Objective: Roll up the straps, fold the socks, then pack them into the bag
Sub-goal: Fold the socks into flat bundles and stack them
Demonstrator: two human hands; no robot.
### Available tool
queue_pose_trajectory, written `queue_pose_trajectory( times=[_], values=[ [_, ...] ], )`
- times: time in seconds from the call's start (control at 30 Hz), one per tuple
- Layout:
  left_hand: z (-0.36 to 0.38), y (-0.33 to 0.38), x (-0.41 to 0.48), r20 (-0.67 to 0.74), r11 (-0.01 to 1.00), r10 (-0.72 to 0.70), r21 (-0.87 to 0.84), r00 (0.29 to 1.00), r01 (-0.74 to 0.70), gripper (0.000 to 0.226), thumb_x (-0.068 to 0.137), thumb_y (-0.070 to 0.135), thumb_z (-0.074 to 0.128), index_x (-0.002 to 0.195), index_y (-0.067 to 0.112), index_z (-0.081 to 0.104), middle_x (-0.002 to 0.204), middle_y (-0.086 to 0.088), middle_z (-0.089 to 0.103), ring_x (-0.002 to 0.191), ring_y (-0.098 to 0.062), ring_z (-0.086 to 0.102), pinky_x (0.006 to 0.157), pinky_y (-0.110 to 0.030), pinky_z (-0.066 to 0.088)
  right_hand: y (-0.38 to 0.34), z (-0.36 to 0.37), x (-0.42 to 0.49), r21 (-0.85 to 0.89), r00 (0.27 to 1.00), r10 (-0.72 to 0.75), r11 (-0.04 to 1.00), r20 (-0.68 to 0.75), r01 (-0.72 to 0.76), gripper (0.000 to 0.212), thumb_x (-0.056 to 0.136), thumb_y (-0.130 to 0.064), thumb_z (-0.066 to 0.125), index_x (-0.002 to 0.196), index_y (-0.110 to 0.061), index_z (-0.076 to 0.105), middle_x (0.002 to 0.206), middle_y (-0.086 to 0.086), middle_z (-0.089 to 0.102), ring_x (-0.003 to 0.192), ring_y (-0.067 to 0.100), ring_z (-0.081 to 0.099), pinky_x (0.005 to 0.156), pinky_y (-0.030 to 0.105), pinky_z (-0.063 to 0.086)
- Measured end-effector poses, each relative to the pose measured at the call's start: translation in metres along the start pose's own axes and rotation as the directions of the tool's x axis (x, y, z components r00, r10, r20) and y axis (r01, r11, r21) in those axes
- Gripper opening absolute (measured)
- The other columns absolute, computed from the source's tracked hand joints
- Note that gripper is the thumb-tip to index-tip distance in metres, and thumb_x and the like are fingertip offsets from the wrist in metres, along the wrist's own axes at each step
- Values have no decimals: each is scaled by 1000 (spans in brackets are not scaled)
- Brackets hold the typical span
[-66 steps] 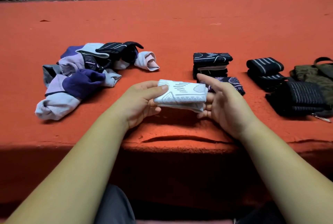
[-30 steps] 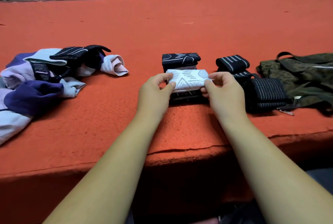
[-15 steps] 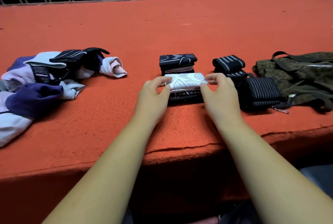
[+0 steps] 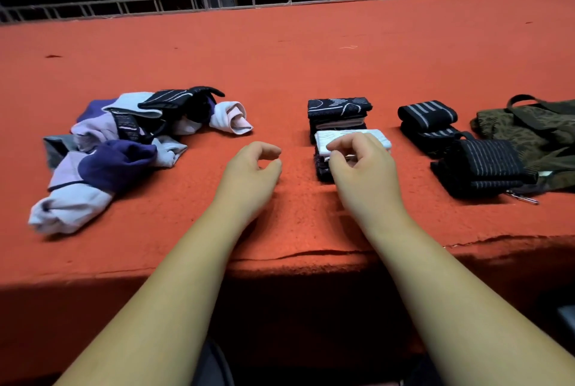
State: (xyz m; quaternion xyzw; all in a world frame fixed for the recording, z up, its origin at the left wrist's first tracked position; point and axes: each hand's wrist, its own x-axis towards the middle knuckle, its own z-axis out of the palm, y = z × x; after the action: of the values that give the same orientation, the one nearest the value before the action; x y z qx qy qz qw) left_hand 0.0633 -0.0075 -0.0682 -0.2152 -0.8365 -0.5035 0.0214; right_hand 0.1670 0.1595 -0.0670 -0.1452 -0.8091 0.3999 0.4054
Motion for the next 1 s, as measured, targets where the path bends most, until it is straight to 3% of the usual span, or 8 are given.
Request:
queue_pose_trajectory(
  times=[0.23,0.4,0.53,0.63,0.7,0.77,0.87,1.0],
  values=[
    [-72,-35,-4,-159,969,12,244,987,27,23,97,21,64,118,25,72,111,4,67,86,-11,62,86,-29,45,-24,44,-13,40,981,-66,997,183,59,16,89,-12,67,93,-26,73,95,-12,70,83,5,61,80,19,44],
    [-116,-63,-4,-325,920,42,381,945,91,32,91,10,63,122,9,69,128,-11,58,117,-25,61,111,-32,42,-38,73,-24,48,914,-231,972,334,228,18,90,-11,68,95,-27,73,94,-12,66,82,7,60,81,20,44],
    [-137,-80,-7,-347,842,17,510,938,174,42,92,13,65,134,8,65,156,-9,40,131,-32,55,112,-47,44,-38,91,-33,47,835,-316,943,451,331,17,89,-10,70,96,-25,73,90,-13,62,82,-4,56,80,20,41],
    [-145,-90,-9,-278,713,-45,664,960,225,49,91,12,64,139,6,61,163,-8,32,127,-44,51,106,-56,48,-36,95,-32,36,837,-297,948,460,317,18,88,-8,71,95,-25,74,90,-12,65,81,-5,56,79,12,38],
    [-149,-93,-8,-258,652,-53,722,965,229,47,91,7,60,138,7,62,159,-4,38,123,-43,52,101,-57,50,-36,94,-29,31,858,-267,959,438,282,19,88,-8,71,94,-26,75,92,-12,67,83,0,59,80,8,38],
    [-153,-95,-5,-260,673,-21,711,965,206,46,91,3,56,136,11,65,149,-3,50,122,-40,57,97,-57,54,-36,93,-28,22,879,-234,969,415,247,21,88,-7,71,93,-27,75,92,-14,68,83,1,61,79,9,40],
    [-156,-94,-1,-282,781,78,614,956,117,47,90,-1,57,132,13,72,141,0,61,122,-34,63,102,-48,52,-36,92,-29,24,895,-203,977,398,211,21,87,-7,70,92,-27,75,90,-15,68,80,0,60,77,9,40],
    [-141,-65,-11,-304,909,259,398,917,-125,38,87,-6,64,116,12,82,125,4,71,117,-14,66,105,-19,43,-36,90,-31,34,911,-172,985,376,172,18,90,-10,71,95,-28,74,91,-16,70,79,1,61,76,14,42]
  ],
)
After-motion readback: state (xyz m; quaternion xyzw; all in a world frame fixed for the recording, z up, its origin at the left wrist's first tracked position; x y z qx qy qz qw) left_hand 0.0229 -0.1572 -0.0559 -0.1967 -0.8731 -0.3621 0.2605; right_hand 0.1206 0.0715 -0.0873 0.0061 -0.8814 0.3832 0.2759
